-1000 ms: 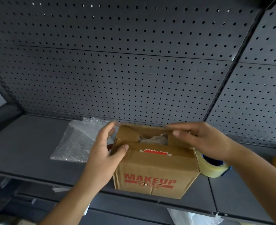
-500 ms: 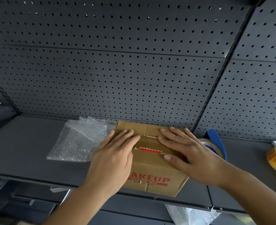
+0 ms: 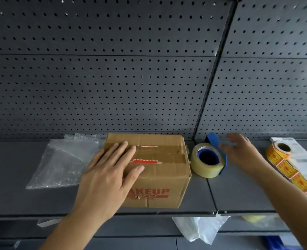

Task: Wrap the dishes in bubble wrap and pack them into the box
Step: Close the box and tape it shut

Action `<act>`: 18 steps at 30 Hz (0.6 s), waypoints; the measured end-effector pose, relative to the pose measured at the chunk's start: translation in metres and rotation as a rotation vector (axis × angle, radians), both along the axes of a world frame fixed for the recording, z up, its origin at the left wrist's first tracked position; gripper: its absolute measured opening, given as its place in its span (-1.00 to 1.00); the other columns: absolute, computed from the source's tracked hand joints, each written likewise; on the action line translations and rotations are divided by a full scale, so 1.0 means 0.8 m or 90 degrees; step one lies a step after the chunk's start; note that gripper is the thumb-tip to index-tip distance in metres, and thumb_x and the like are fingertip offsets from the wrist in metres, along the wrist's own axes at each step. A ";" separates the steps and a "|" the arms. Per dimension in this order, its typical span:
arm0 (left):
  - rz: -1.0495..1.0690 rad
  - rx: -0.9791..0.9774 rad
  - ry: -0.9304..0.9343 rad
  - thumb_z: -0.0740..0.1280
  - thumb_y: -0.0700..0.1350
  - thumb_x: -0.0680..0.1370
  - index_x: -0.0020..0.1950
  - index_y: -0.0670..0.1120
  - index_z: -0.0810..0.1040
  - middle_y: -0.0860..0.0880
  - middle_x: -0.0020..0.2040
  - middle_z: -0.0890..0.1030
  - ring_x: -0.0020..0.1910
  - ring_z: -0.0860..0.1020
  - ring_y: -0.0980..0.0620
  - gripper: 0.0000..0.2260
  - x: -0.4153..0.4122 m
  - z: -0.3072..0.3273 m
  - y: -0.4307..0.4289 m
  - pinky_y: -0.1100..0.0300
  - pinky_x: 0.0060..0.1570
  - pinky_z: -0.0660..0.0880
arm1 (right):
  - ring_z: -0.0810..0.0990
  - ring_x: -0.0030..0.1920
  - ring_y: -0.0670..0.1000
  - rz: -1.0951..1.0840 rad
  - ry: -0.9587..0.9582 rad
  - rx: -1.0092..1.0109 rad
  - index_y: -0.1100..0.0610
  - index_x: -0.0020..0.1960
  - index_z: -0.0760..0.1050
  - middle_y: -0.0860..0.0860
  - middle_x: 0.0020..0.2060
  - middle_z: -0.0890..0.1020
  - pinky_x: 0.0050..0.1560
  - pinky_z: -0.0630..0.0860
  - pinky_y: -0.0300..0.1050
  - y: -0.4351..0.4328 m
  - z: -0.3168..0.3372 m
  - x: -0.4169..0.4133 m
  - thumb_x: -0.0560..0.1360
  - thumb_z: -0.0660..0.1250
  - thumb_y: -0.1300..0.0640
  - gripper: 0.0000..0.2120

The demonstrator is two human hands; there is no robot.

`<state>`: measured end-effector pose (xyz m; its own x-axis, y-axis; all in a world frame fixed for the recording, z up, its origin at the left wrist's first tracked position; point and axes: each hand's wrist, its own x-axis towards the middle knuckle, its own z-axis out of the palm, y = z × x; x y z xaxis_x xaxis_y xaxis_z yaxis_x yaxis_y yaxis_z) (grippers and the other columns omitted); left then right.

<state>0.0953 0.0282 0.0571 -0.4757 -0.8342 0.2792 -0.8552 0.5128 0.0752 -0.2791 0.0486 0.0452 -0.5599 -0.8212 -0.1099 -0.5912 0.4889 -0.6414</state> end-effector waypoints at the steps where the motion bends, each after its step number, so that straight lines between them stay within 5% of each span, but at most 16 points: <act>1: -0.005 0.000 -0.003 -0.12 0.36 0.66 0.52 0.03 0.44 0.03 0.52 0.43 0.50 0.40 0.04 -0.35 0.001 0.000 0.000 -0.07 0.45 0.40 | 0.51 0.30 0.16 -0.027 -0.028 0.045 0.10 0.53 0.30 0.15 0.42 0.44 0.22 0.45 0.00 -0.002 -0.016 -0.011 0.54 0.40 -0.10 -0.35; 3: -0.016 -0.002 -0.016 -0.09 0.43 0.62 0.52 0.00 0.44 0.01 0.52 0.43 0.49 0.41 0.01 -0.28 0.003 0.000 -0.002 -0.09 0.44 0.41 | 0.53 0.29 0.18 -0.043 -0.103 0.110 0.16 0.56 0.25 0.17 0.35 0.51 0.16 0.46 -0.02 -0.004 -0.044 -0.023 0.46 0.45 -0.22 -0.16; 5: -0.027 -0.009 -0.048 -0.06 0.52 0.54 0.53 -0.02 0.44 -0.01 0.52 0.43 0.48 0.43 -0.02 -0.17 0.004 -0.002 -0.003 -0.09 0.43 0.40 | 0.62 -0.01 0.10 -0.034 -0.189 0.139 0.16 0.46 0.37 0.10 0.07 0.63 -0.12 0.53 -0.07 -0.006 -0.065 -0.028 0.31 0.49 -0.34 -0.10; 10: -0.016 0.000 -0.078 -0.01 0.61 0.42 0.51 -0.01 0.46 0.00 0.51 0.45 0.45 0.45 0.00 -0.08 0.000 0.000 -0.006 0.08 0.45 0.22 | 0.60 -0.24 0.04 -0.027 -0.149 0.110 0.14 0.08 0.56 0.05 -0.20 0.65 -0.29 0.50 -0.10 -0.019 -0.073 -0.023 0.48 0.48 0.08 -0.77; 18: -0.002 0.016 -0.082 -0.03 0.61 0.42 0.51 0.00 0.47 0.01 0.50 0.46 0.45 0.47 0.01 -0.07 -0.005 0.000 -0.004 0.02 0.44 0.35 | 0.53 -0.35 0.05 -0.050 -0.086 0.058 0.19 -0.01 0.56 0.10 -0.27 0.60 -0.42 0.45 -0.18 -0.016 -0.071 -0.016 0.58 0.29 0.16 -0.89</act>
<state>0.0914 0.0248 0.0574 -0.5093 -0.8382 0.1949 -0.8567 0.5153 -0.0223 -0.2919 0.0359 -0.0115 -0.5975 -0.7584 -0.2602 -0.4598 0.5900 -0.6638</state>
